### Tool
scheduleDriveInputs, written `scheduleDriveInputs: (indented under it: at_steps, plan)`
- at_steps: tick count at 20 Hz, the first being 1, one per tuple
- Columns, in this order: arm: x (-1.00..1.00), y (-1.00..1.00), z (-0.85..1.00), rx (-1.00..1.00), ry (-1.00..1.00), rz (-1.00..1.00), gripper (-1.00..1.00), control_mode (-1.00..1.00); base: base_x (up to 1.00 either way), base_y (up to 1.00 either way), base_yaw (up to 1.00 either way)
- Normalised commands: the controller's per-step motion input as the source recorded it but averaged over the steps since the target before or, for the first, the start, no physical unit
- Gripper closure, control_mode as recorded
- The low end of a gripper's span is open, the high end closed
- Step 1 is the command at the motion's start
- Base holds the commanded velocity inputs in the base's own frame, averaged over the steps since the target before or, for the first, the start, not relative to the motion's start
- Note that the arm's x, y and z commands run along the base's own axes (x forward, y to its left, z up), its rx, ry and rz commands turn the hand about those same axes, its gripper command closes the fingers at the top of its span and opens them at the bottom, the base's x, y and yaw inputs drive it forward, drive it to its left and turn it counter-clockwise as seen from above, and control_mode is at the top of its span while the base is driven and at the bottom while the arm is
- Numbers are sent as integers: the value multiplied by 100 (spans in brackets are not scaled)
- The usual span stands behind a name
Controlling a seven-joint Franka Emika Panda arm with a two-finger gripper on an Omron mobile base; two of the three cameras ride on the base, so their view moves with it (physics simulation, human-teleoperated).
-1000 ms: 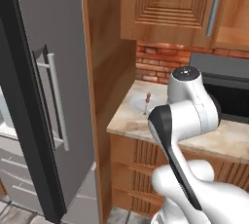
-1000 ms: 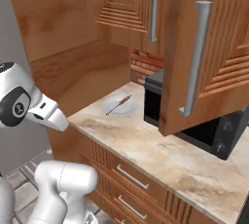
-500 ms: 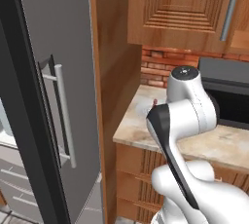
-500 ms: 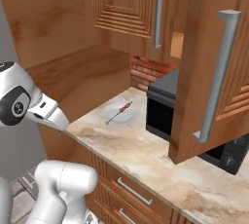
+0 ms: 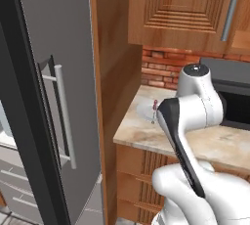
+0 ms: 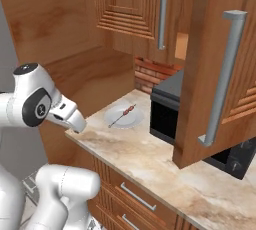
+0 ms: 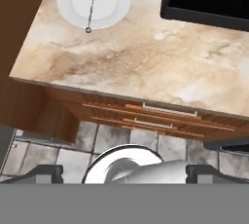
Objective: Place the cold items (lemon wedge and cucumber) from the fridge in one tupperware on the dining counter. Place the warm items (hot dog and kebab skewer) in the stove area in another tupperware.
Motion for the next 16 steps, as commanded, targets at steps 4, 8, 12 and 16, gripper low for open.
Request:
scheduleDriveInputs:
  at_steps: [4,8,12,16]
  plan:
    - [85,-5,-18,7,1,11,-100,-100,0,0,0]
    - [93,0,-27,4,0,0,-100,-100,0,0,0]
    - [100,-10,-17,2,12,-4,-100,-100,0,0,0]
    - [98,-5,-34,0,10,-8,-100,-100,0,0,0]
